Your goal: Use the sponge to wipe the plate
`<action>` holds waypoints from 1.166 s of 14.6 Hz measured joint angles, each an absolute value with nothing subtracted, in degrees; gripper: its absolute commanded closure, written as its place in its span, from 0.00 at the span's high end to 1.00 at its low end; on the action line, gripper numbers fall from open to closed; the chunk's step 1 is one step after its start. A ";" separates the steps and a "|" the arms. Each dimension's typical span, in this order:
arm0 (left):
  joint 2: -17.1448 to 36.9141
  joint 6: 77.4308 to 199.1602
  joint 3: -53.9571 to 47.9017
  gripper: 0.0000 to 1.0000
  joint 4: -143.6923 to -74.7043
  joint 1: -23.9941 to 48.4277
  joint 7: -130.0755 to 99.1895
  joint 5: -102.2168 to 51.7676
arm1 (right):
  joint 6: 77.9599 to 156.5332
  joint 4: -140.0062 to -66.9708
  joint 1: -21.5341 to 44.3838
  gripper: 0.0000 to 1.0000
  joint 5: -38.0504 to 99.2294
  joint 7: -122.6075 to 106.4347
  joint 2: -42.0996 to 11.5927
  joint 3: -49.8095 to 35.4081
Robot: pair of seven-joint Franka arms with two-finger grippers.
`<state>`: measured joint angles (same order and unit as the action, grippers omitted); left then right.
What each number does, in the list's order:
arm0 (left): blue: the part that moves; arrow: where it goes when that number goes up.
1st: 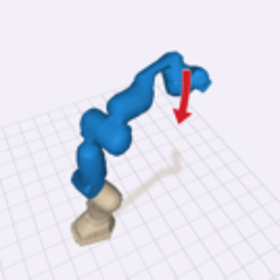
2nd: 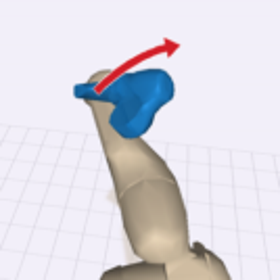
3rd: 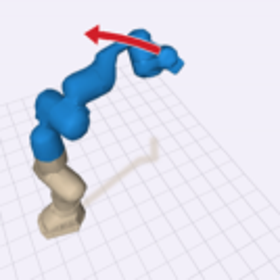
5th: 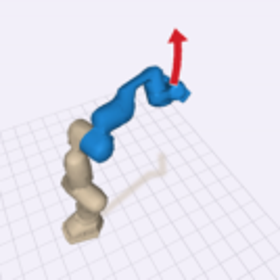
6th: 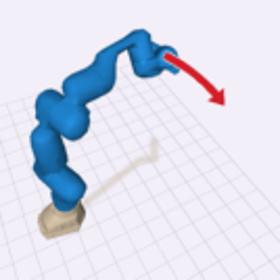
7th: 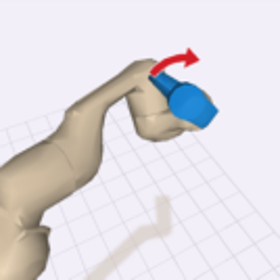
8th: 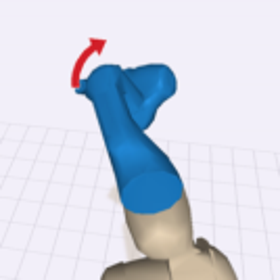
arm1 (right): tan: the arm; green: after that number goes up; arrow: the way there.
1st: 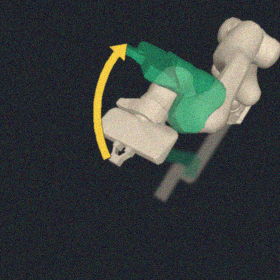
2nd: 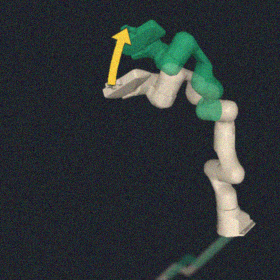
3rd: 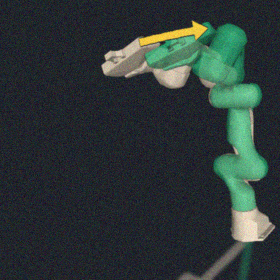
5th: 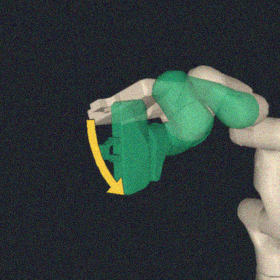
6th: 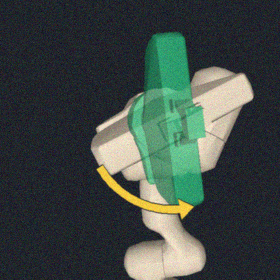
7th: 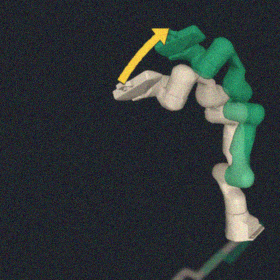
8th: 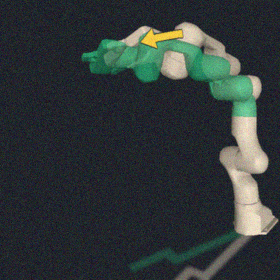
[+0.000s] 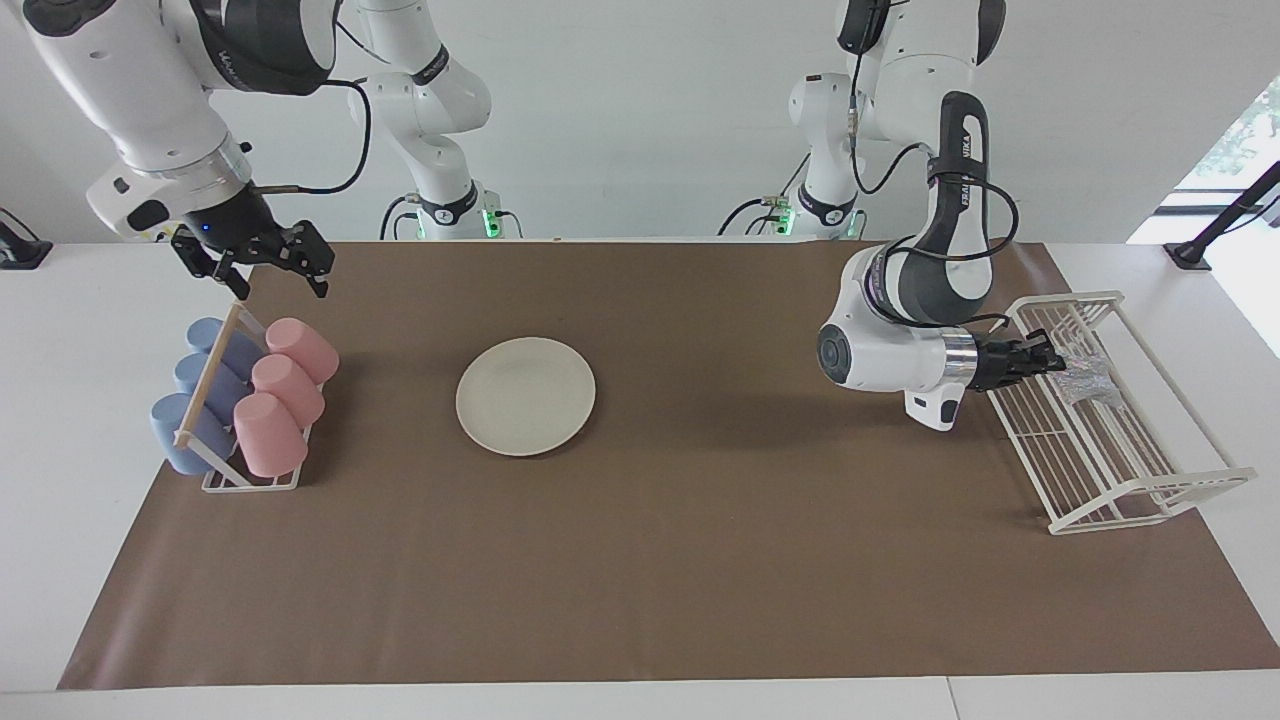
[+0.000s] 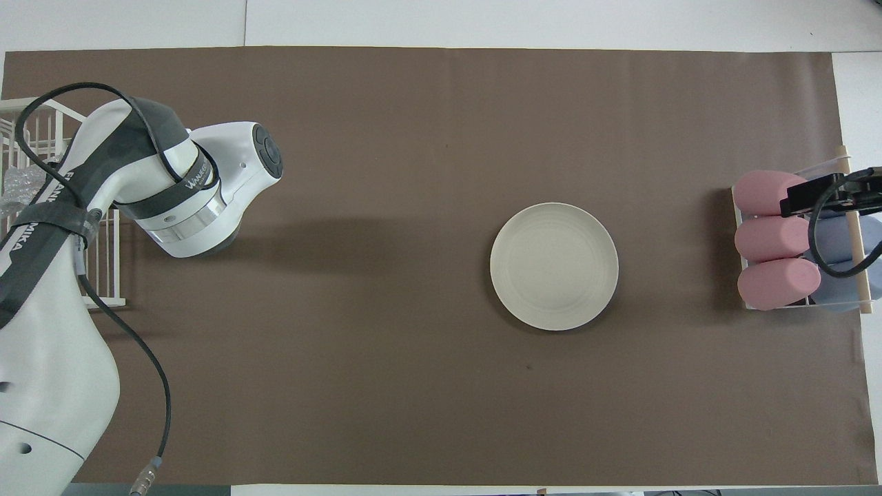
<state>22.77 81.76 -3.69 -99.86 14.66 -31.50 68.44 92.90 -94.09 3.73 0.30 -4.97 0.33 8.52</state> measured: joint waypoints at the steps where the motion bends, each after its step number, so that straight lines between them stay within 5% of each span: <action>1: 22.78 82.25 -3.67 0.00 -99.93 14.37 -31.50 68.44 | 92.90 -94.09 3.73 1.00 0.30 -4.97 0.33 8.52; 7: 22.87 85.04 -3.70 0.04 -100.88 12.64 -31.64 68.41 | 92.84 -94.07 4.13 1.00 0.30 -4.92 0.33 8.20; 9: 22.88 85.88 -3.71 0.25 -101.34 12.44 -31.66 68.40 | 92.85 -93.94 4.13 1.00 0.30 -4.87 0.34 8.02; 11: 22.88 86.08 -3.71 0.79 -101.60 12.35 -31.69 68.31 | 92.85 -93.88 4.13 1.00 0.30 -4.87 0.36 8.01; 13: 22.88 86.20 -3.71 0.82 -101.63 12.35 -31.71 68.06 | 92.85 -93.87 4.14 1.00 0.30 -4.82 0.36 8.00; 15: 22.88 86.35 -3.72 1.00 -101.63 12.35 -31.71 67.98 | 92.84 -93.87 4.15 1.00 0.30 -4.49 0.36 8.00; 17: 22.88 86.49 -3.73 1.00 -101.62 12.35 -31.73 67.87 | 92.85 -93.85 4.37 1.00 0.31 -3.69 0.38 7.90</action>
<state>22.88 86.49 -3.73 -101.62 12.35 -31.73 67.87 92.85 -93.85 4.37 0.31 -3.69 0.38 7.90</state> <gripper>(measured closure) 0.106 0.000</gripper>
